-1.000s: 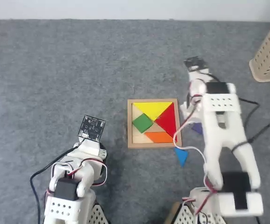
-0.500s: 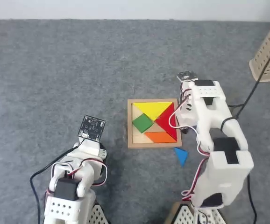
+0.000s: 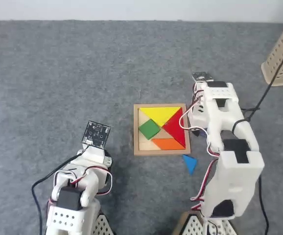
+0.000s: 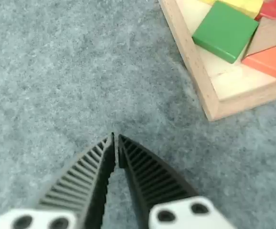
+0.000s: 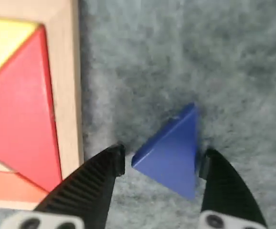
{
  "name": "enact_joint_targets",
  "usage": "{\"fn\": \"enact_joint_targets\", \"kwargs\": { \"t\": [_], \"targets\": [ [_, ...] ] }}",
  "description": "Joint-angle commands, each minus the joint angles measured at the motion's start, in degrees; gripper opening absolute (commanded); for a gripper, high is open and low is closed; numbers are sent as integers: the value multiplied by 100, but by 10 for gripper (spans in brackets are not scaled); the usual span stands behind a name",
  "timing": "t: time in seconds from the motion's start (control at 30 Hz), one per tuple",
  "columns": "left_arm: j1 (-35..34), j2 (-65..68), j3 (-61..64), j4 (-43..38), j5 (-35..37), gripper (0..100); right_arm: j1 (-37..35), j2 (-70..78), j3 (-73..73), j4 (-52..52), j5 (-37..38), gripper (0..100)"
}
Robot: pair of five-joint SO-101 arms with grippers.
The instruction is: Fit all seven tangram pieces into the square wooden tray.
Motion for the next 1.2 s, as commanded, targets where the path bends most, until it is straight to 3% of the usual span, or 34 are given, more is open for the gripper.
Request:
{"fn": "enact_joint_targets", "kwargs": {
  "t": [0.0,0.2,0.4,0.63,0.83,1.0,1.17],
  "targets": [
    [-18,-114,-101,35,44,12,-4,66,-229,-66,-79,223],
    [-18,-114,-101,35,44,12,4,84,-229,-48,-70,213],
    [-18,-114,-101,35,44,12,13,84,-211,-40,-70,72],
    [-18,-114,-101,35,44,12,13,22,-229,84,-53,92],
    [-18,-114,-101,35,44,12,-40,-136,-211,453,695,234],
    [-18,-114,-101,35,44,12,-13,-593,-123,708,1002,235],
    [-18,-114,-101,35,44,12,-40,-708,316,312,1064,235]
  ]
}}
